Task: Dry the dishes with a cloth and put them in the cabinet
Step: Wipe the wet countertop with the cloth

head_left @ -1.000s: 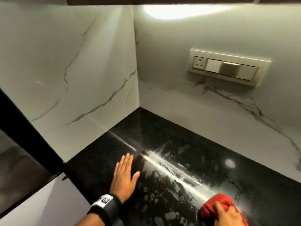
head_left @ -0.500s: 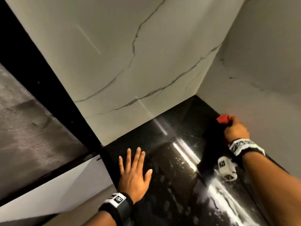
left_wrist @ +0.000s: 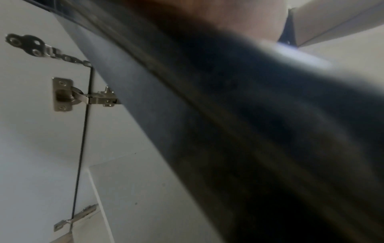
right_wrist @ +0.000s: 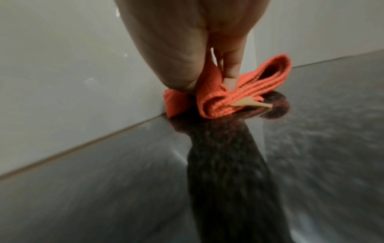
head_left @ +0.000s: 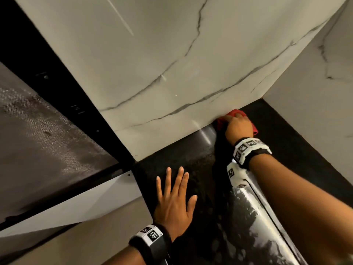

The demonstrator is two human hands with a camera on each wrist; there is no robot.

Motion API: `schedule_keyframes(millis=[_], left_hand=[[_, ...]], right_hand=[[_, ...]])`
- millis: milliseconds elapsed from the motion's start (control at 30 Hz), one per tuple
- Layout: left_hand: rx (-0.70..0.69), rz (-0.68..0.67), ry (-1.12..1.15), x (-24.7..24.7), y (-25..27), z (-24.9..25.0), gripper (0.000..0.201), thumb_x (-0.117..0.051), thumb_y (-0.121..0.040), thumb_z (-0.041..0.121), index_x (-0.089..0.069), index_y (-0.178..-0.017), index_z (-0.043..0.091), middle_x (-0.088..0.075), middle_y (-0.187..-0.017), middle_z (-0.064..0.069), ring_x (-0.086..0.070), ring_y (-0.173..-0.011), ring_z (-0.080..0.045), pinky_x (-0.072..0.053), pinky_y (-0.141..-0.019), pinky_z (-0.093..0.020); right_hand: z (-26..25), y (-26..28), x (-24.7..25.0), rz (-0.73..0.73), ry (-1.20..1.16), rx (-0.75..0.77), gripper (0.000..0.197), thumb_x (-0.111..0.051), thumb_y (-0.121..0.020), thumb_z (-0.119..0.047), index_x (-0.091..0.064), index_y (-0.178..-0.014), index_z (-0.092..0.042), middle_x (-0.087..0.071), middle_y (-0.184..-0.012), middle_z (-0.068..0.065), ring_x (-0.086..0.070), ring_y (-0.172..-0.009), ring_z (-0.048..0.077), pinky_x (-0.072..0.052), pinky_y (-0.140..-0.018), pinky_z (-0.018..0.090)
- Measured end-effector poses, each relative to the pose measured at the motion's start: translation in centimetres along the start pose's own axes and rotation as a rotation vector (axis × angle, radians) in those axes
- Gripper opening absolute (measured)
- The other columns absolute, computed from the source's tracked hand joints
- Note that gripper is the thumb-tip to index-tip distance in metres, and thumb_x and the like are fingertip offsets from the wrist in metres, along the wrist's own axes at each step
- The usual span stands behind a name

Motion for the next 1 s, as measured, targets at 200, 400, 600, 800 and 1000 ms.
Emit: schedule_keyframes(millis=[200, 400, 600, 800, 1000], left_hand=[[-0.042, 0.314, 0.464, 3.6, 0.1, -3.1, 0.051, -0.031, -0.099, 0.033, -0.038, -0.144, 0.011, -0.031, -0.155, 0.0, -0.024, -0.145, -0.016, -0.021, -0.117, -0.041], [-0.11, 0.454, 0.507, 8.5, -2.7, -7.6, 0.051, -0.028, -0.101, 0.037, -0.058, -0.126, 0.004, -0.056, -0.134, -0.007, -0.051, -0.127, -0.017, -0.039, -0.107, -0.029], [-0.295, 0.256, 0.242, 4.4, -5.5, -5.6, 0.044, -0.033, -0.099, 0.032, -0.058, -0.128, 0.01, -0.053, -0.139, -0.004, -0.045, -0.133, -0.02, -0.034, -0.11, -0.037], [-0.229, 0.191, 0.062, 2.3, -6.5, -5.7, 0.047, -0.033, -0.096, 0.032, -0.05, -0.136, 0.017, -0.04, -0.15, 0.0, -0.033, -0.14, -0.019, -0.023, -0.115, -0.038], [-0.207, 0.177, 0.067, 2.6, -6.6, -5.9, 0.046, -0.032, -0.096, 0.03, -0.05, -0.137, 0.02, -0.04, -0.15, 0.004, -0.032, -0.141, -0.015, -0.027, -0.114, -0.039]], right_hand=[[-6.2, 7.2, -3.2, -0.025, -0.011, 0.149, 0.04, -0.06, -0.088, -0.026, -0.058, -0.126, -0.039, -0.049, -0.137, 0.006, -0.045, -0.12, 0.032, -0.044, -0.097, 0.041], [-14.3, 20.6, -5.2, -0.23, -0.225, 0.771, 0.031, -0.046, -0.088, -0.044, -0.069, -0.108, -0.039, -0.052, -0.14, -0.007, -0.048, -0.111, 0.024, -0.048, -0.084, 0.033], [-3.6, 19.6, 0.3, -0.282, -0.367, 0.667, 0.035, -0.065, -0.078, -0.011, -0.071, -0.105, -0.033, -0.056, -0.132, -0.015, -0.052, -0.114, 0.006, -0.045, -0.098, 0.032], [16.6, 6.5, 6.7, 0.059, -0.083, -0.159, 0.055, -0.06, -0.072, 0.007, -0.067, -0.117, -0.025, -0.056, -0.134, 0.011, -0.057, -0.115, 0.034, -0.044, -0.099, 0.038], [16.8, 4.6, 3.1, -0.046, 0.078, -0.33, 0.056, -0.058, -0.08, -0.01, -0.056, -0.129, -0.039, -0.043, -0.141, 0.013, -0.053, -0.114, 0.041, -0.046, -0.098, 0.046]])
Point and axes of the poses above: each hand's wrist, its own y-axis away from the middle knuckle, its own x-axis out of the back of the hand, z = x × y, the point moved 5 cm from there along -y, towards the middle knuckle
